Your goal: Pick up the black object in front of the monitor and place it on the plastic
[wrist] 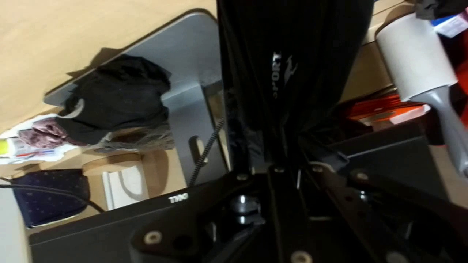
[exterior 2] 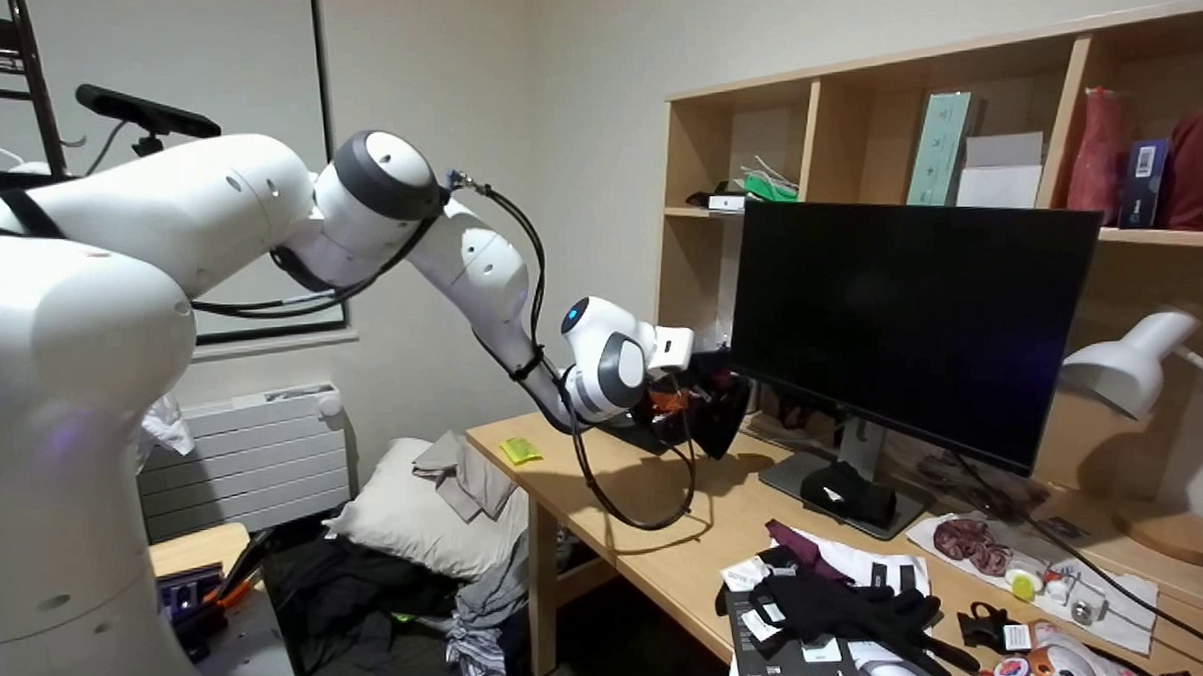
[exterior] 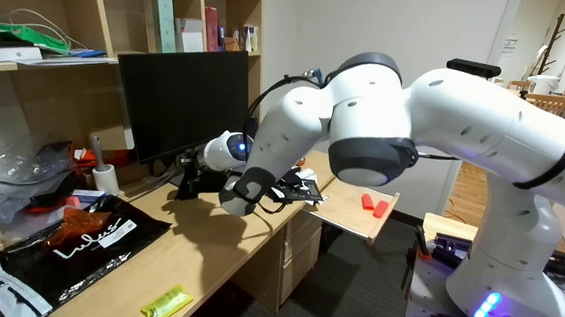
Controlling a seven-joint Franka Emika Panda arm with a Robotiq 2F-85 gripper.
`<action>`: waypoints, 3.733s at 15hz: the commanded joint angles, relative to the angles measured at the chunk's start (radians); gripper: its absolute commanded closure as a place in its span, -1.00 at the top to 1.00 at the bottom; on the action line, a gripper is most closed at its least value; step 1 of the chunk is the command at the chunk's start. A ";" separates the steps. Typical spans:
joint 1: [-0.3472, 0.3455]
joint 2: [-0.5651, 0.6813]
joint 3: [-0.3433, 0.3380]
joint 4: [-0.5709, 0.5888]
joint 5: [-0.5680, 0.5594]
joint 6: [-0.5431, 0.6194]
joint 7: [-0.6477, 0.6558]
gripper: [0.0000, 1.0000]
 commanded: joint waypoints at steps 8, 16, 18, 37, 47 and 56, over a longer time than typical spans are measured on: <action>0.137 0.373 -0.268 0.269 0.248 -0.005 0.050 -0.83; 0.251 0.268 -0.259 0.236 0.478 -0.007 -0.331 -0.87; 0.248 0.265 -0.260 0.239 0.448 -0.009 -0.281 -0.88; 0.172 0.258 -0.027 0.346 0.288 -0.010 -0.503 -0.88; 0.160 0.261 -0.072 0.361 0.241 -0.010 -0.381 0.65; 0.083 -0.001 0.191 0.170 0.251 -0.101 -0.655 1.00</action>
